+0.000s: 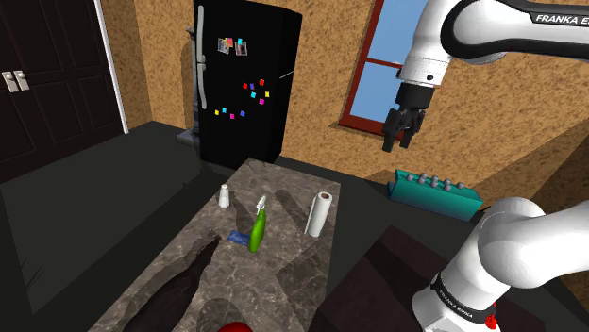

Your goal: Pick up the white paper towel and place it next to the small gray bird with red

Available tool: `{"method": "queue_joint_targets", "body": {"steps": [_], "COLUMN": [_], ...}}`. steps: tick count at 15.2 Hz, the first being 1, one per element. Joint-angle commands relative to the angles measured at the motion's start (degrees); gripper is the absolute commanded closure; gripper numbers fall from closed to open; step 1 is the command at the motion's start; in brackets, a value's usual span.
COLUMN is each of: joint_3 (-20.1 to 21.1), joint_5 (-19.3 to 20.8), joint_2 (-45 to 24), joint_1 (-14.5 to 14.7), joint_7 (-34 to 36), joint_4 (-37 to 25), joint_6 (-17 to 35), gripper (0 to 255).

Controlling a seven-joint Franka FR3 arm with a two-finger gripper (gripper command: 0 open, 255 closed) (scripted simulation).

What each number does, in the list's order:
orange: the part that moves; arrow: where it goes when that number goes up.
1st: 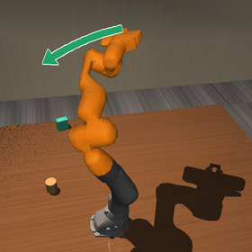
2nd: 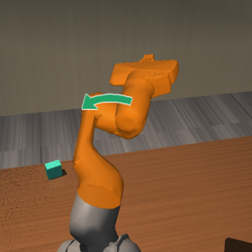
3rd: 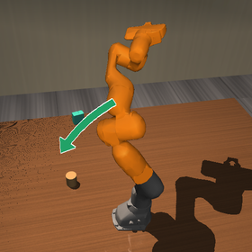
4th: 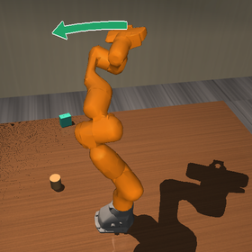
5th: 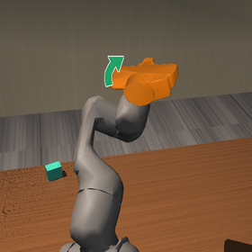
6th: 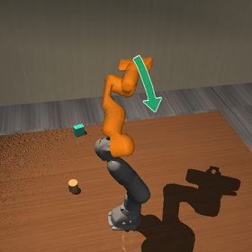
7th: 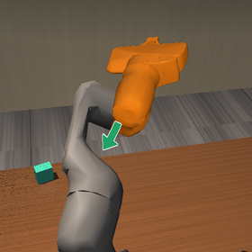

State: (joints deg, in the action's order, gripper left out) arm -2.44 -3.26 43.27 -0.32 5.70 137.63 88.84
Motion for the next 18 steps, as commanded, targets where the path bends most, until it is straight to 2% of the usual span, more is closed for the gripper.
{"method": "queue_joint_targets", "body": {"steps": [1, 10, 18], "joint_3": [0.0, -3.6, -6.8], "joint_5": [0.0, 2.6, 2.9], "joint_2": [0.0, -10.5, -26.0], "joint_1": [0.0, -0.1, 0.4], "joint_7": [0.0, -7.8, -14.9], "joint_4": [0.0, 7.7, 8.6], "joint_6": [0.0, 18.7, 35.4], "gripper": [0, 0, 0]}}
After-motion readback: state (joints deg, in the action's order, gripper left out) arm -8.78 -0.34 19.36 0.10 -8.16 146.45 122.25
